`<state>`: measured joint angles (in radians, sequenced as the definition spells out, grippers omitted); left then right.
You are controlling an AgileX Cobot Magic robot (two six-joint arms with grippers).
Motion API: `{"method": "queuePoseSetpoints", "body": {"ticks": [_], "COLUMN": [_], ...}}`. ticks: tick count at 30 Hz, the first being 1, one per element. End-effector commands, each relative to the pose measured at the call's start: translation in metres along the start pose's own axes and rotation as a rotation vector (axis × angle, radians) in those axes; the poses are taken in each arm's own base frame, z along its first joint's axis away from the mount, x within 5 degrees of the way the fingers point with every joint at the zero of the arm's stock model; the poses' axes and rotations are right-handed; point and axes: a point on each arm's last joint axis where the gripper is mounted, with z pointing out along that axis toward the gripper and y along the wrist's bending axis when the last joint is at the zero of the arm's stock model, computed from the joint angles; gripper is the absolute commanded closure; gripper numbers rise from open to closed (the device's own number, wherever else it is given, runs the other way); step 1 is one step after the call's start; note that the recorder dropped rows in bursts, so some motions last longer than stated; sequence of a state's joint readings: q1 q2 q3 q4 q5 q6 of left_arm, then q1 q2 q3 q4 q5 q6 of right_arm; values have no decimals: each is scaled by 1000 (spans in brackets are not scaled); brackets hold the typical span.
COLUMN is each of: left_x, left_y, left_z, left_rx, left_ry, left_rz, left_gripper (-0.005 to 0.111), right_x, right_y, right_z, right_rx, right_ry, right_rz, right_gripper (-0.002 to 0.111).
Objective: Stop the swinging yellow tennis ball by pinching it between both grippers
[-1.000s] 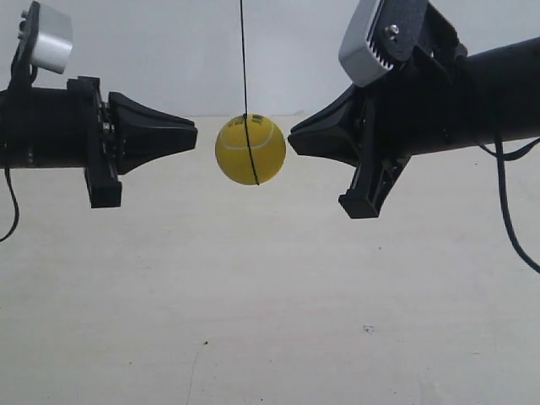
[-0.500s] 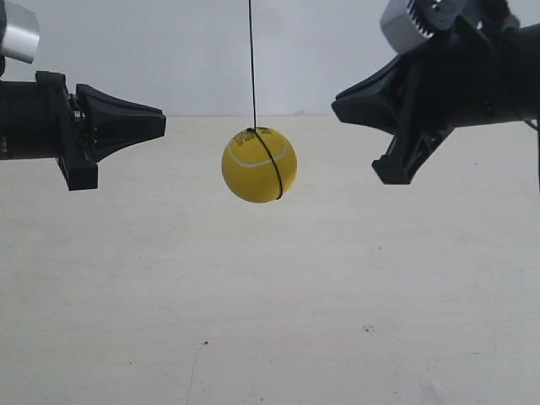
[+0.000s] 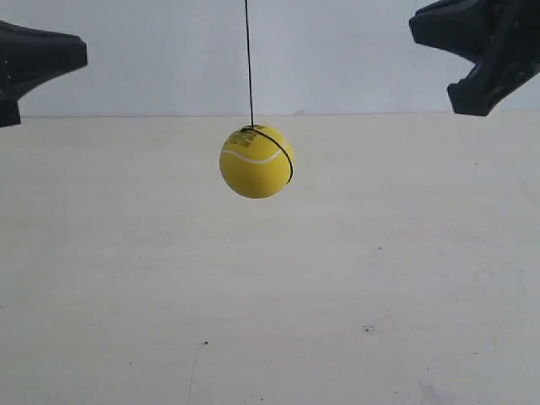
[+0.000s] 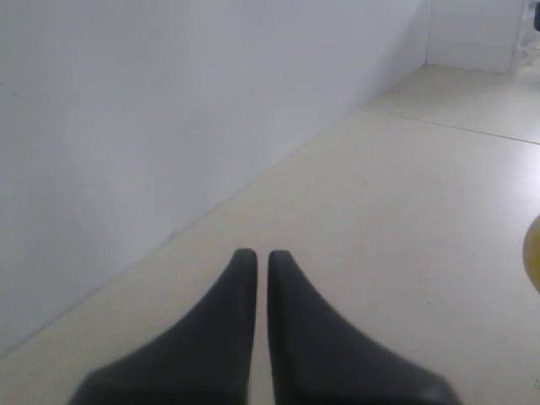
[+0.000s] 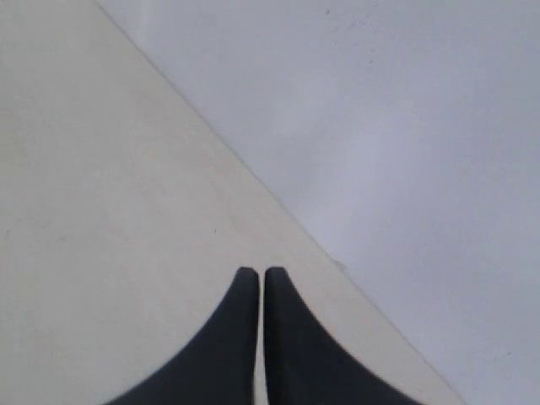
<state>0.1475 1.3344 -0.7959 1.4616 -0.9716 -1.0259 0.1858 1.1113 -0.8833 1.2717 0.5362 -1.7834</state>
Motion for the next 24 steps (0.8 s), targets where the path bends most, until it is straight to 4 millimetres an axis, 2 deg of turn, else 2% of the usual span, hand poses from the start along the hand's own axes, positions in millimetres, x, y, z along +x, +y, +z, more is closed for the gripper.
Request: {"method": "queuePoseSetpoints", "body": {"ticks": [1,13,17,24], "left_x": [-23,-59,-77,-95], "left_y": [-4,-29,-46,-77], "left_z": [-21,-66,-83,-111], "left_rx": [-67,-205,-291,-423], "left_ry": [-53,-56,-99,-112], "left_rz": [0,68,83,138], "left_gripper": [102,102,102,102], "right_x": [-12,-31,-30,-42], "right_y": [0,9,13,24], "right_z": [-18,-64,-86,-126], "right_rx": [57,163,238,353], "right_ry": [-43,-52,22,-40], "right_rz": [0,-47,-73,-80], "right_gripper": [108,108,108,108]}}
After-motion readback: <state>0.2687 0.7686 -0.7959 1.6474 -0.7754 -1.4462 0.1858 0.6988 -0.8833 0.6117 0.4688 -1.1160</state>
